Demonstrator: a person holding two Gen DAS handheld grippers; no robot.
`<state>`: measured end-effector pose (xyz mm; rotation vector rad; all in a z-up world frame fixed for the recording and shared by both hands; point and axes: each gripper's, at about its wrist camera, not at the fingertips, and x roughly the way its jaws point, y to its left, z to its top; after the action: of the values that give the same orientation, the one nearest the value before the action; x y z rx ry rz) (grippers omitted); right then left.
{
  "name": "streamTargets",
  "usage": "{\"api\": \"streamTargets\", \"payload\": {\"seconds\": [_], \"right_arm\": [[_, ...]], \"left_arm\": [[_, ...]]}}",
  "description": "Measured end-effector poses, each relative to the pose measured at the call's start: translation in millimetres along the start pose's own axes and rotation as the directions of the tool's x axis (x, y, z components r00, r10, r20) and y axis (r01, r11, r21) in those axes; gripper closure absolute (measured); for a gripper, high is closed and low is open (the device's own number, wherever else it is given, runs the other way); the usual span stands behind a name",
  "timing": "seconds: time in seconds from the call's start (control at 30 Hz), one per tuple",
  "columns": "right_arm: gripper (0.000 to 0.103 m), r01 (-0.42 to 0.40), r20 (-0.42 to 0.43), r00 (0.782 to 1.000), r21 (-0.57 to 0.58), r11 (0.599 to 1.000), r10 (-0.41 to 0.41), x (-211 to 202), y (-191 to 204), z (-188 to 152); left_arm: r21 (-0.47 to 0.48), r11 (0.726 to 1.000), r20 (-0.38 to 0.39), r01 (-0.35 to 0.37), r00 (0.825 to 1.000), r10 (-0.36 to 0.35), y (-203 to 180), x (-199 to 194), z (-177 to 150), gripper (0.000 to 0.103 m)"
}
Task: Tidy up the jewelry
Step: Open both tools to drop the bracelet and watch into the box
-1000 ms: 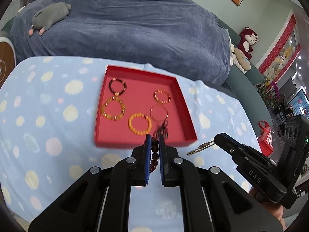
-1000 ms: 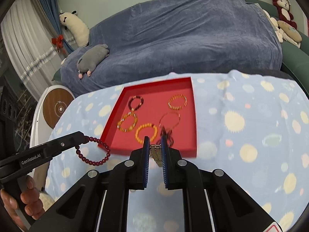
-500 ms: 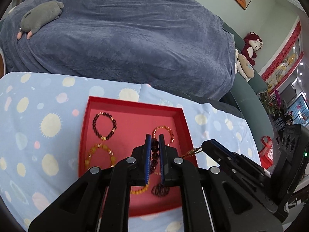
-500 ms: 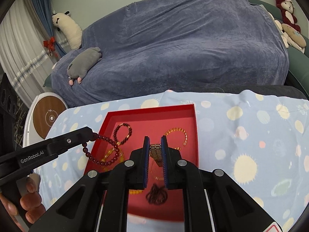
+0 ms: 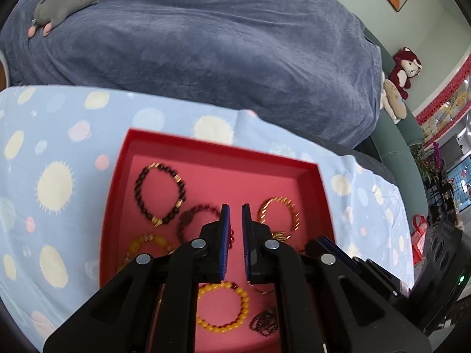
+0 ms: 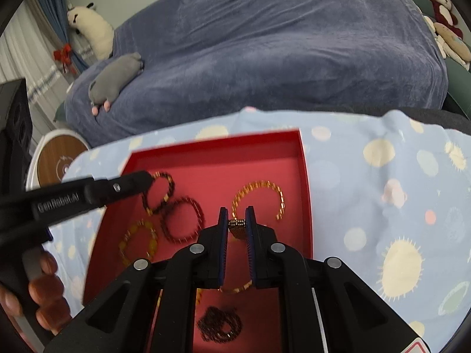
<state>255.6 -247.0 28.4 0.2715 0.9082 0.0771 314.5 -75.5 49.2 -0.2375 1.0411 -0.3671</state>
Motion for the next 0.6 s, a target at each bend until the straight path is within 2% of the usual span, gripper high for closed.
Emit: {"api": "streamTargets", "payload": {"seconds": [0.03,0.1,0.2,0.3,0.6], "right_arm": [[0.089,0.001,-0.002,1.000,0.001,1.000,-0.001,-0.8,-1.1,-5.5],[0.088,-0.003,-0.012,1.000,0.010,1.000,0.003,-3.1,-3.1,-14.7],[0.087,-0.003,-0.009,1.000,0.007,1.000,0.003,-12.1,-4.2,-25.7],[0.081,0.002,0.006,1.000,0.008,1.000,-0.002,-28.1,-3.3,-36.5],[0.080,0.011,0.026,1.000,-0.005,1.000,-0.011,-75.0,3.8,-74.9]], "left_arm": [[-0.007,1.000,0.001,-0.004,1.000,0.004,3.0,-1.2,-4.5,0.080],[-0.022,1.000,0.013,-0.017,1.000,0.018,9.1,-7.5,-14.6,0.071],[-0.020,1.000,0.028,-0.022,0.999,0.022,13.9,-20.1,-27.6,0.071],[-0.009,0.999,0.042,-0.034,0.998,0.035,15.5,-34.8,-40.5,0.070],[-0.010,0.997,0.038,-0.083,0.996,0.083,27.1,-73.2,-94.7,0.069]]}}
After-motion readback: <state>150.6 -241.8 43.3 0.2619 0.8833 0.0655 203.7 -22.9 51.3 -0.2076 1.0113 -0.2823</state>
